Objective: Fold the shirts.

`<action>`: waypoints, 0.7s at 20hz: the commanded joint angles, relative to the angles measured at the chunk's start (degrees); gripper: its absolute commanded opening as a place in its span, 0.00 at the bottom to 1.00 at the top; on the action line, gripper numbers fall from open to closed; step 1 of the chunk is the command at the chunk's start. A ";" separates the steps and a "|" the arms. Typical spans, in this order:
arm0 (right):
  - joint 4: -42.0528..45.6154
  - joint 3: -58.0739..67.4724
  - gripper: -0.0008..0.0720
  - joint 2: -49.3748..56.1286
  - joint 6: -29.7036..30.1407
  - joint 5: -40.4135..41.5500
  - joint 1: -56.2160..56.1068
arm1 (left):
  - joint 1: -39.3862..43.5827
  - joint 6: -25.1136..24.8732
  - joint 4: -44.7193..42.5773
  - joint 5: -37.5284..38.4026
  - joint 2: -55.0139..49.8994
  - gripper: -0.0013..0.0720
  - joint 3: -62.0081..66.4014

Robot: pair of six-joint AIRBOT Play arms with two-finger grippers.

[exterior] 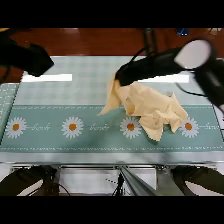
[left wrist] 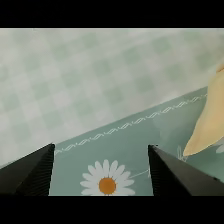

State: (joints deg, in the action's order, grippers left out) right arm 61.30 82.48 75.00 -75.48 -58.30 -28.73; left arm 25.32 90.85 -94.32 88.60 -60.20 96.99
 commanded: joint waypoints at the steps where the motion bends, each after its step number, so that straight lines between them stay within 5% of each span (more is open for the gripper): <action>1: 1.79 0.07 0.35 6.40 -0.33 0.94 -4.07 | -0.07 -0.11 -1.27 0.57 0.07 0.99 -9.07; 2: 2.93 0.09 0.56 6.32 -0.33 0.90 -3.41 | -0.04 -0.09 -1.20 0.48 0.07 0.99 -11.91; 5: 6.56 0.09 0.62 3.13 -0.33 -1.81 1.66 | -0.07 -0.09 -0.02 -1.66 0.07 0.99 -20.90; 7: 10.73 0.07 0.75 -0.46 -0.33 -5.46 7.56 | -0.07 -0.09 3.17 -6.95 0.07 0.99 -26.75; 14: 16.20 0.02 0.75 -7.10 -0.31 -13.46 36.37 | -0.11 1.60 16.39 -24.11 -3.50 0.99 -38.75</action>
State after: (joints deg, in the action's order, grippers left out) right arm 76.14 82.52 69.63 -75.85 -68.36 -3.36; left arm 25.26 91.50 -84.18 71.02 -61.67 62.00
